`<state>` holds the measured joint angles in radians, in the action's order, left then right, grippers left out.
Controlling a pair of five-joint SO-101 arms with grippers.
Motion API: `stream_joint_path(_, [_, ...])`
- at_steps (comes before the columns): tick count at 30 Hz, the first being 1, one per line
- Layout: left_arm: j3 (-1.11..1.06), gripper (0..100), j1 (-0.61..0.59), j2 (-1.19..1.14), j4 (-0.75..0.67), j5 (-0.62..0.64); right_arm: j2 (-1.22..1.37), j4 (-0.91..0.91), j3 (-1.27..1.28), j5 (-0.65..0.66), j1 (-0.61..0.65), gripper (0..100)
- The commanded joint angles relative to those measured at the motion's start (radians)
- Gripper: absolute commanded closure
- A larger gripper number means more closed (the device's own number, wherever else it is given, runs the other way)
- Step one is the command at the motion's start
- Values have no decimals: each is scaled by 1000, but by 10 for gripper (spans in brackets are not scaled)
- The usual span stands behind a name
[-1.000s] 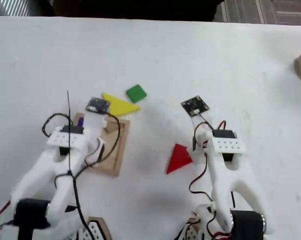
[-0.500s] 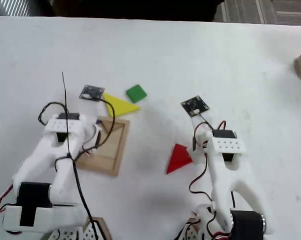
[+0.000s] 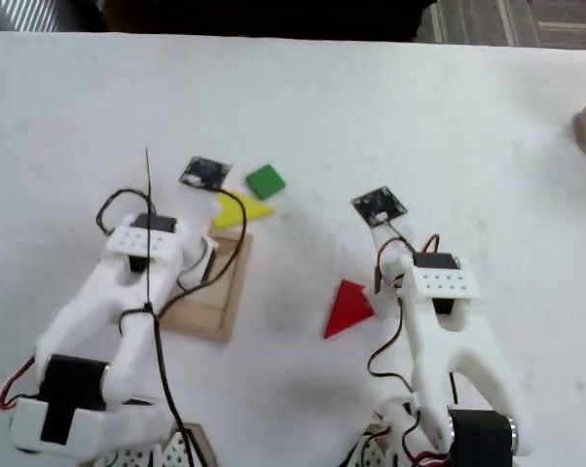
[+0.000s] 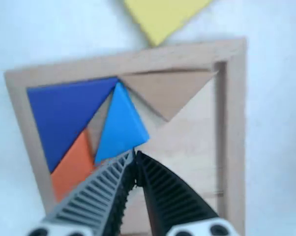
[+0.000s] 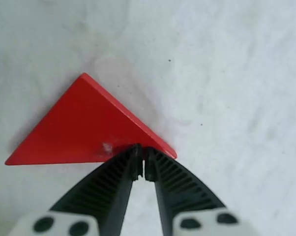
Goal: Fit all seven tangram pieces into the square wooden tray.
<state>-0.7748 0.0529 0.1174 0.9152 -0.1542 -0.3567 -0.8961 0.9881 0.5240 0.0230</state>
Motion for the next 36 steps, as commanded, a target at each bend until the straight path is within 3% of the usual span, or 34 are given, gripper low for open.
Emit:
stream_joint_path(1, [58, 976, 38, 71, -87, 58, -24, 18, -2, 15, 8, 981])
stream_joint_path(4, [78, 976, 38, 16, -149, 167, -24, 18, -2, 15, 8, 981])
stream_joint_path(13, [250, 976, 30, -222, -137, 172, -24, 18, -2, 17, 10, 981])
stream_joint_path(25, [249, 976, -105, -225, -23, 172, -24, 18, -2, 25, 7, 981])
stream_joint_path(36, [247, 976, -117, -205, -15, 172, -24, 16, -2, 49, 8, 981])
